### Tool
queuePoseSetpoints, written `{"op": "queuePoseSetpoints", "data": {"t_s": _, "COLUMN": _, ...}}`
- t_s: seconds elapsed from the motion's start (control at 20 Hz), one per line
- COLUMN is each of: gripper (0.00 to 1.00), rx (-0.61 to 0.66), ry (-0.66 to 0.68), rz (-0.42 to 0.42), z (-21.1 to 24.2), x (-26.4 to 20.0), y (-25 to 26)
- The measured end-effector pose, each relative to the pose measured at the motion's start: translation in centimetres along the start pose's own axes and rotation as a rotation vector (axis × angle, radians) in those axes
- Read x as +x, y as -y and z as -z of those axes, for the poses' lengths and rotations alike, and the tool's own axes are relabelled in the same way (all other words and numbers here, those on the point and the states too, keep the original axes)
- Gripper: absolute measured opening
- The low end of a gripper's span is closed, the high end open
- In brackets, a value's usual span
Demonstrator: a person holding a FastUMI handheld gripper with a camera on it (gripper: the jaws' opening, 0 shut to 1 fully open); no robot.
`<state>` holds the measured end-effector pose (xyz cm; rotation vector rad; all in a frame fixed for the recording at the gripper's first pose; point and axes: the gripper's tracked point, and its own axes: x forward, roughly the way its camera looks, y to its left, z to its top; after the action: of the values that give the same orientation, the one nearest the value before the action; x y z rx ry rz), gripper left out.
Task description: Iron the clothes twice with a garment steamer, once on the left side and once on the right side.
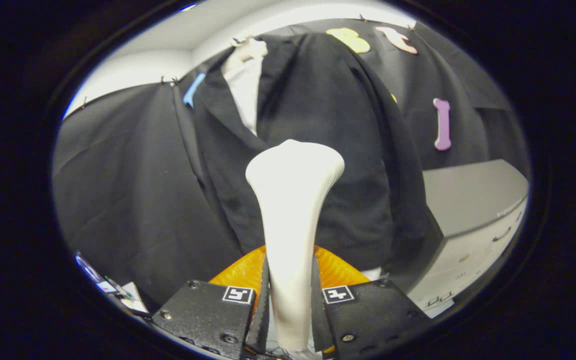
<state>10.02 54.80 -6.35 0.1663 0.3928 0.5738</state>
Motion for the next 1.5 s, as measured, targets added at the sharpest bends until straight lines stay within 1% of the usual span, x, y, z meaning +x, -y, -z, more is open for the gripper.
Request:
{"op": "queuePoseSetpoints", "data": {"t_s": 0.1, "gripper": 0.37, "rx": -0.021, "ry": 0.060, "rz": -0.081, "z": -3.6, "x": 0.3, "y": -2.5}}
{"op": "queuePoseSetpoints", "data": {"t_s": 0.15, "gripper": 0.37, "rx": -0.033, "ry": 0.094, "rz": -0.108, "z": -5.6, "x": 0.0, "y": -4.0}}
{"op": "queuePoseSetpoints", "data": {"t_s": 0.3, "gripper": 0.37, "rx": -0.090, "ry": 0.218, "rz": -0.166, "z": -11.4, "x": 0.3, "y": -7.4}}
{"op": "queuePoseSetpoints", "data": {"t_s": 0.4, "gripper": 0.37, "rx": -0.139, "ry": 0.308, "rz": -0.199, "z": -13.8, "x": 0.1, "y": -9.1}}
{"op": "queuePoseSetpoints", "data": {"t_s": 0.5, "gripper": 0.37, "rx": -0.159, "ry": 0.386, "rz": -0.209, "z": -17.0, "x": 0.5, "y": -10.2}}
{"op": "queuePoseSetpoints", "data": {"t_s": 0.6, "gripper": 0.37, "rx": -0.183, "ry": 0.447, "rz": -0.209, "z": -19.0, "x": 1.0, "y": -10.3}}
{"op": "queuePoseSetpoints", "data": {"t_s": 0.7, "gripper": 0.37, "rx": -0.195, "ry": 0.498, "rz": -0.217, "z": -21.3, "x": 1.6, "y": -12.0}}
{"op": "queuePoseSetpoints", "data": {"t_s": 0.85, "gripper": 0.37, "rx": -0.248, "ry": 0.570, "rz": -0.180, "z": -23.3, "x": 2.8, "y": -12.1}}
{"op": "queuePoseSetpoints", "data": {"t_s": 0.95, "gripper": 0.37, "rx": -0.284, "ry": 0.596, "rz": -0.182, "z": -24.2, "x": 3.3, "y": -12.8}}
{"op": "queuePoseSetpoints", "data": {"t_s": 1.15, "gripper": 0.37, "rx": -0.314, "ry": 0.572, "rz": -0.182, "z": -25.3, "x": 6.7, "y": -14.1}}
{"op": "queuePoseSetpoints", "data": {"t_s": 1.3, "gripper": 0.37, "rx": -0.321, "ry": 0.558, "rz": -0.162, "z": -25.7, "x": 8.0, "y": -14.1}}
{"op": "queuePoseSetpoints", "data": {"t_s": 1.5, "gripper": 0.37, "rx": -0.335, "ry": 0.536, "rz": -0.146, "z": -24.5, "x": 9.3, "y": -13.4}}
